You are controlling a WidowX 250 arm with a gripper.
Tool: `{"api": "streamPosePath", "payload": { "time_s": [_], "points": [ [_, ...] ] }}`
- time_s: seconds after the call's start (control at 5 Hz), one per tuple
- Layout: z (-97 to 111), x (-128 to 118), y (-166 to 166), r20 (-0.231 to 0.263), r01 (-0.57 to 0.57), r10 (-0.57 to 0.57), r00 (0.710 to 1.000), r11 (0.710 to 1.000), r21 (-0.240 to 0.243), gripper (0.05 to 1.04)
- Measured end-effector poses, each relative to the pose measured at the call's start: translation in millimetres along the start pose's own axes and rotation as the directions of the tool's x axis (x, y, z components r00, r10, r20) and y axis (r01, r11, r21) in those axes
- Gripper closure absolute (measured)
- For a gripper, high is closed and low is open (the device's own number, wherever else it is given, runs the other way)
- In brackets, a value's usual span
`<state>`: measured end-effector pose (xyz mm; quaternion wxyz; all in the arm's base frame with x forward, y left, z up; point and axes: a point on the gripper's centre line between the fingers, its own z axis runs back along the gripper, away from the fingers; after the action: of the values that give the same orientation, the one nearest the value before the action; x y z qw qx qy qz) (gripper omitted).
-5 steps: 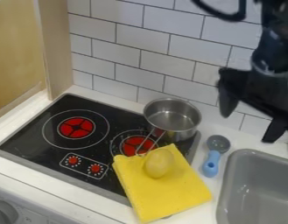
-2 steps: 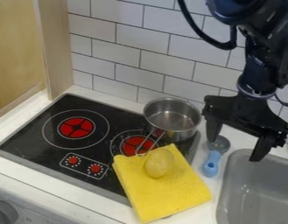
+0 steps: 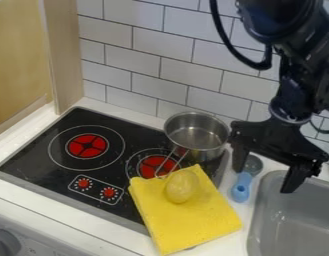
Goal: Move the blue spoon to the top left side of the stove
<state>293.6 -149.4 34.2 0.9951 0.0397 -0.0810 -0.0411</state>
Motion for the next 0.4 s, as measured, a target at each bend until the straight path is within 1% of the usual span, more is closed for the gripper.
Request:
{"api": "streamPosePath", "payload": {
  "time_s": [0.2, 0.4],
  "points": [
    [-8.1, -4.2, 0.9, -0.029, -0.011, 0.012, 0.999, 1.000, 0.016, 0.085],
    [-17.7, -6.0, 2.2, -0.051, -0.015, 0.016, 0.999, 1.000, 0.016, 0.085]
  ]
}}
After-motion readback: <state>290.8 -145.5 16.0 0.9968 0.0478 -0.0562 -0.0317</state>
